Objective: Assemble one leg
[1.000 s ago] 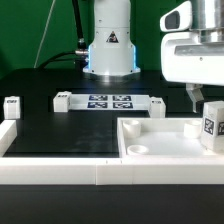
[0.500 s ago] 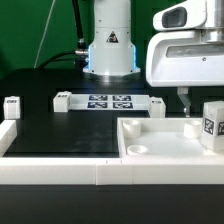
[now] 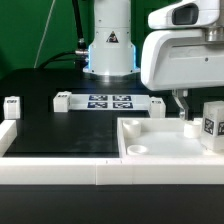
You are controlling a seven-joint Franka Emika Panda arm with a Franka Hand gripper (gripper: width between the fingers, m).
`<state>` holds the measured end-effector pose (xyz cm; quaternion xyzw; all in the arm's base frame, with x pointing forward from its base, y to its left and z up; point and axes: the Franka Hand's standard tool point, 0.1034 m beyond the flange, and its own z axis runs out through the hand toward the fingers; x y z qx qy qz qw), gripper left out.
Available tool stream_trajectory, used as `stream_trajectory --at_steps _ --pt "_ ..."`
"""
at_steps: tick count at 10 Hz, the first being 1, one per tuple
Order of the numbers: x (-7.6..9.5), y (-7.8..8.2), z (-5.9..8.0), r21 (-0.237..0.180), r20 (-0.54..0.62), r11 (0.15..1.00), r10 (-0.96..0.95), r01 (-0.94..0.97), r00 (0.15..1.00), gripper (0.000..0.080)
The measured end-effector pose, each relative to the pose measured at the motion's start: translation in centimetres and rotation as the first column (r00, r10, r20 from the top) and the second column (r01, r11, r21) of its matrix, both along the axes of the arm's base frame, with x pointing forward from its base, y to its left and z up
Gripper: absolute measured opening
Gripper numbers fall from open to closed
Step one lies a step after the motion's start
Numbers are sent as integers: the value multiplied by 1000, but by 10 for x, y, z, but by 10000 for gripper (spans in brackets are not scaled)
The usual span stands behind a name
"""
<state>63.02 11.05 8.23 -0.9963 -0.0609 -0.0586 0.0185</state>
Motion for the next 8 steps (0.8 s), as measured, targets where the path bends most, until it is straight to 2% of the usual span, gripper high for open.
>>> stream_trajectory --at_steps 1,2,3,4,6,8 --pt "0 0 0 0 0 1000 0 0 1000 512" --pt "0 0 0 0 0 1000 0 0 1000 512" --pt "0 0 0 3 -1 1000 -13 13 1000 374" --pt "0 0 0 5 -2 999 -32 32 999 291" --pt "0 1 -1 20 -9 991 -130 130 992 291" --pt "-2 4 -1 51 -34 911 -408 409 912 291"
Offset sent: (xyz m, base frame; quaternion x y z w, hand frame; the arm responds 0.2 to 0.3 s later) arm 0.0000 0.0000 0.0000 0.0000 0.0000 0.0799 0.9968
